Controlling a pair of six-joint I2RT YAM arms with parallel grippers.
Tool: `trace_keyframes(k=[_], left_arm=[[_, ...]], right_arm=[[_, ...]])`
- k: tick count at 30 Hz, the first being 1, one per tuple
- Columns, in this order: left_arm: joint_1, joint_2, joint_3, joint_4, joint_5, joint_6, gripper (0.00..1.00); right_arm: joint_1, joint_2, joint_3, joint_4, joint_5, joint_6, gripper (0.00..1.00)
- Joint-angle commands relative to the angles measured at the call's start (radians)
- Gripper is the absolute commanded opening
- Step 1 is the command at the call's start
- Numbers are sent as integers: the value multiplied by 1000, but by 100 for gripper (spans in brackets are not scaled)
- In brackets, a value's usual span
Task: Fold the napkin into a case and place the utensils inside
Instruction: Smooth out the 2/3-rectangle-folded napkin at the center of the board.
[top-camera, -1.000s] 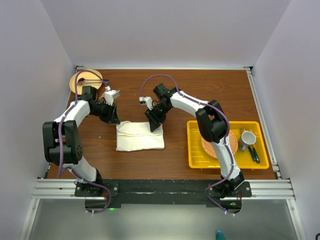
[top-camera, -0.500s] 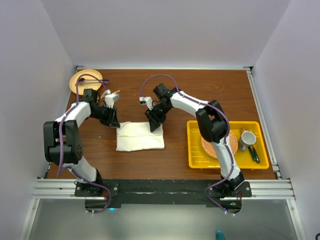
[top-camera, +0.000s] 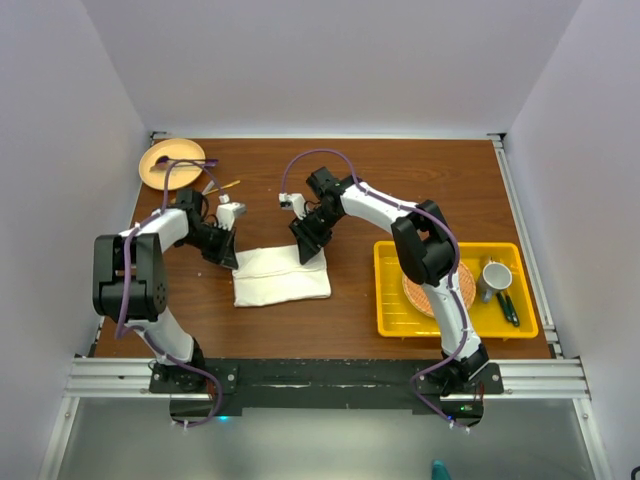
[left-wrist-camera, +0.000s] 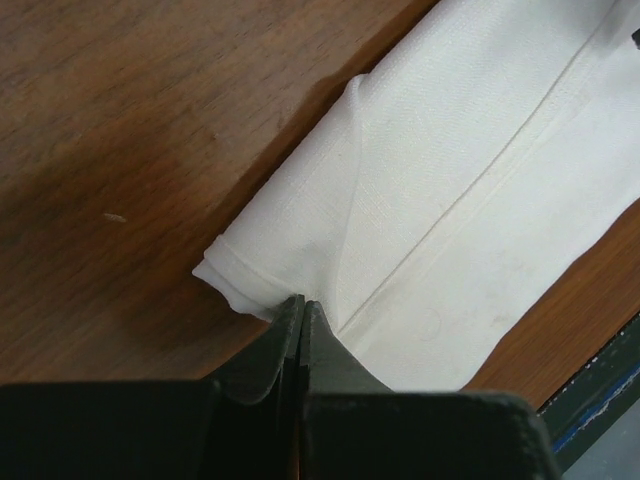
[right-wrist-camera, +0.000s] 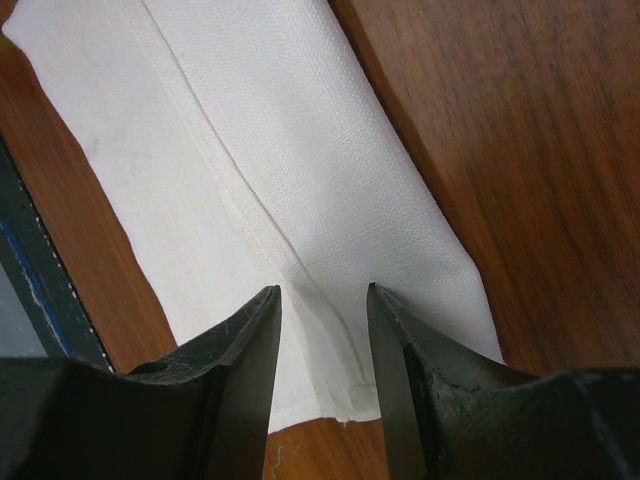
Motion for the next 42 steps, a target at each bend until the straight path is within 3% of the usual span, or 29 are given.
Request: trace_keyframes(k=[1,6,11,17,21,27,35,42], left_arm=[[-10,18,-11,-2,-64,68,0],[-13,52,-22,2,-101,100,0],[-19,61,-26,27,-104,111,0],[-19,53,-45,58,-101,122,0],[-19,61,-49,74,-99,120,0],[-19,58,-68,99,-93,122,0],[-19,52,-94,127,-95,119,0],[-21,40,-106,137,-102,122,0]], right_arm=[[7,23,-38,28,78,10,46],[6,9,-9,13,33,31,46],[-17,-72,19,92,-128,204,45],[-14,-146,-98,486,-233,564,45],[-5,-73,-107,771,-267,884,38],[36,6,-124,1035,-244,1160,34],[91,78,-121,1134,-169,1290,30],[105,122,-129,1111,-106,1323,26]])
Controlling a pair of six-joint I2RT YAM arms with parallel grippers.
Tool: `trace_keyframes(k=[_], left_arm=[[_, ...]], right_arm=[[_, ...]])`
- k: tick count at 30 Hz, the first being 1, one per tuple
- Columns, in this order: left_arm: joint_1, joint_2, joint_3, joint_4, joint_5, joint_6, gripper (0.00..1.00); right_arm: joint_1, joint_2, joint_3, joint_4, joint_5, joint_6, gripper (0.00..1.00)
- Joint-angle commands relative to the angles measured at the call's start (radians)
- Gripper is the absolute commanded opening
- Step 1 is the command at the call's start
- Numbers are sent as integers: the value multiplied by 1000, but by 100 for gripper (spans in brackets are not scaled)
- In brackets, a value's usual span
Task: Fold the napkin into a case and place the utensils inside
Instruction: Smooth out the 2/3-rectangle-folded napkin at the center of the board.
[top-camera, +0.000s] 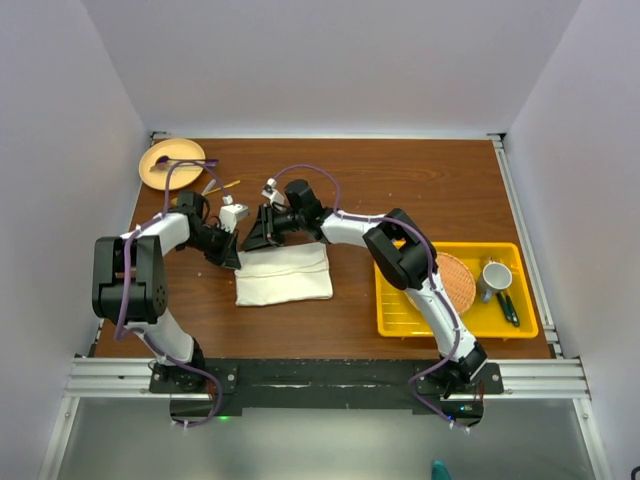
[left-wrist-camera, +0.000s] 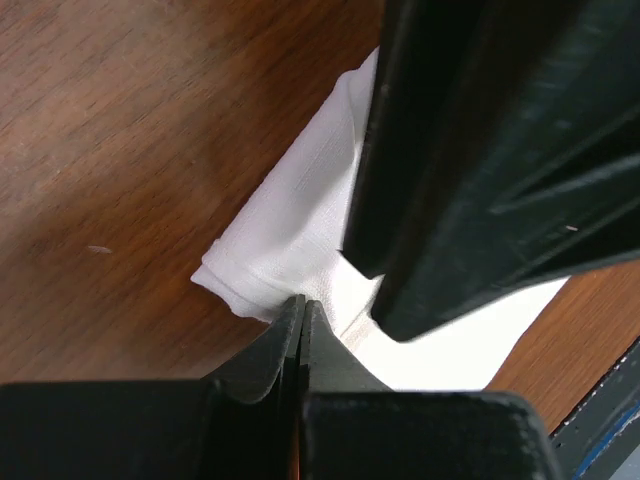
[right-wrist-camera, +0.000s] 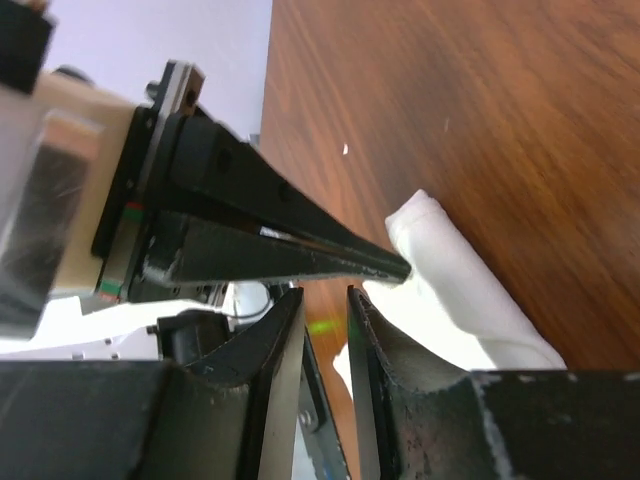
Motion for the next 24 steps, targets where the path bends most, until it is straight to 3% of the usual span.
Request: trace_keyframes(k=[1,5,12,14,15,16,17,21,24], left_arm=[[-11,44,-61,68,-120,51,0],[-11,28,-64,68,-118,54,0],[21,-100,-46,29,-74,63,39],[104,-196,-28,19,51,62,55],[136,-232,-3,11,110,65,71],[164,-299,6,20,154,50,95],[201,-330,18,32,222,31,100],[210,-444,36,241,236,-186,100],[212,-489,-32,411,73,-603,100]], right_arm=[[-3,19,-10,24,74,48,25],[3,60,-2,-63,139,1,23],[6,110,27,-250,189,-142,19],[5,108,24,-276,193,-162,18],[5,108,21,-278,199,-167,18],[5,108,16,-278,201,-168,18],[3,108,15,-278,198,-167,18],[5,110,22,-275,212,-179,18],[5,108,27,-281,216,-196,18]])
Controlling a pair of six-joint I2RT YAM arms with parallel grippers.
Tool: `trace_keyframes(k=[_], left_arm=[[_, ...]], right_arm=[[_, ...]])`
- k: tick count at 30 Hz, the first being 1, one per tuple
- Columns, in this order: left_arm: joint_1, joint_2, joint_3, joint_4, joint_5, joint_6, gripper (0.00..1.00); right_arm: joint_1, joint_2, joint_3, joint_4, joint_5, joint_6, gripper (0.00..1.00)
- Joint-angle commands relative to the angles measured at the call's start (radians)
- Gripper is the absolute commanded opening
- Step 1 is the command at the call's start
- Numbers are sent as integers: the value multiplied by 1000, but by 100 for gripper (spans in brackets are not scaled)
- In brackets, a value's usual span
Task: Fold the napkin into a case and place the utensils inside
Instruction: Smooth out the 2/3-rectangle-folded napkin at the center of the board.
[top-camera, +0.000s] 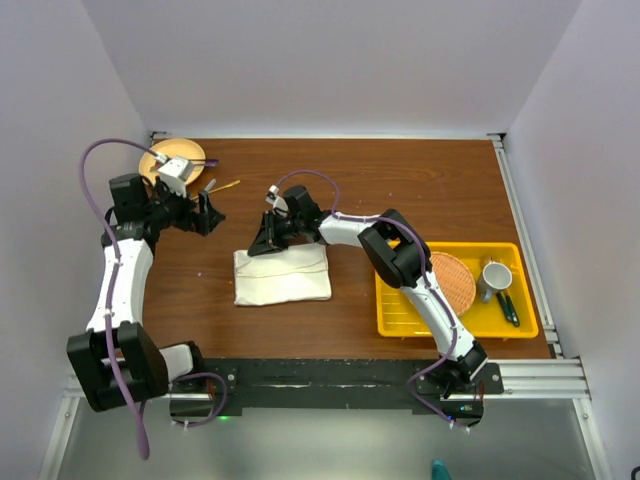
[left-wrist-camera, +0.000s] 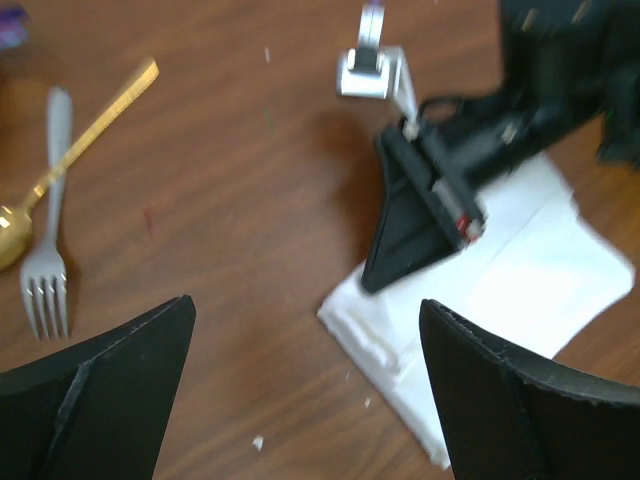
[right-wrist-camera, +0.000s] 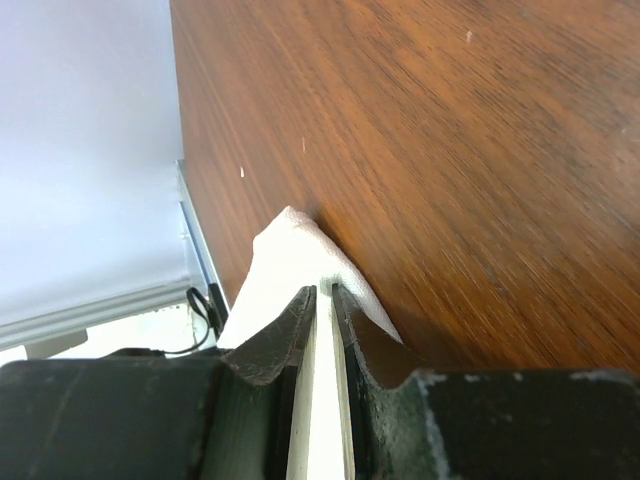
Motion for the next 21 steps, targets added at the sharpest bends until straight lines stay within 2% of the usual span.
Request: trace_keyframes(k=[1,3,4,5,6,8,9,11,12,15,21], left_arm=[[0,-21,-35,235,-83,-446,100],[10,28,-22,163,117,-371,100],[9,70,-32,157,236,-396,100],[10,78,-59,190,289,-448,100],[10,82,-129,286,319,-531,93],[3,84,-203,389,313,-580,80],[-2,90,-211,396,308,-591,64],[-8,147,-197,330,285,-558,49],[-10,194,-191,309,288,-533,36],[-11,259,-168,212,232,-465,25],[-19,412,-111,164,170,-436,18]], right_arm=[[3,32,-16,-158,115,-100,17],[3,29,-19,-158,115,-113,17],[2,24,-20,-158,115,-120,17],[3,23,-23,-182,118,-132,17],[3,18,-31,-183,122,-135,17],[2,15,-35,-180,127,-139,17],[3,13,-42,-178,128,-141,17],[3,15,-45,-175,128,-144,17],[3,15,-43,-178,130,-144,17],[2,16,-46,-178,127,-146,17],[2,21,-40,-177,124,-143,16]])
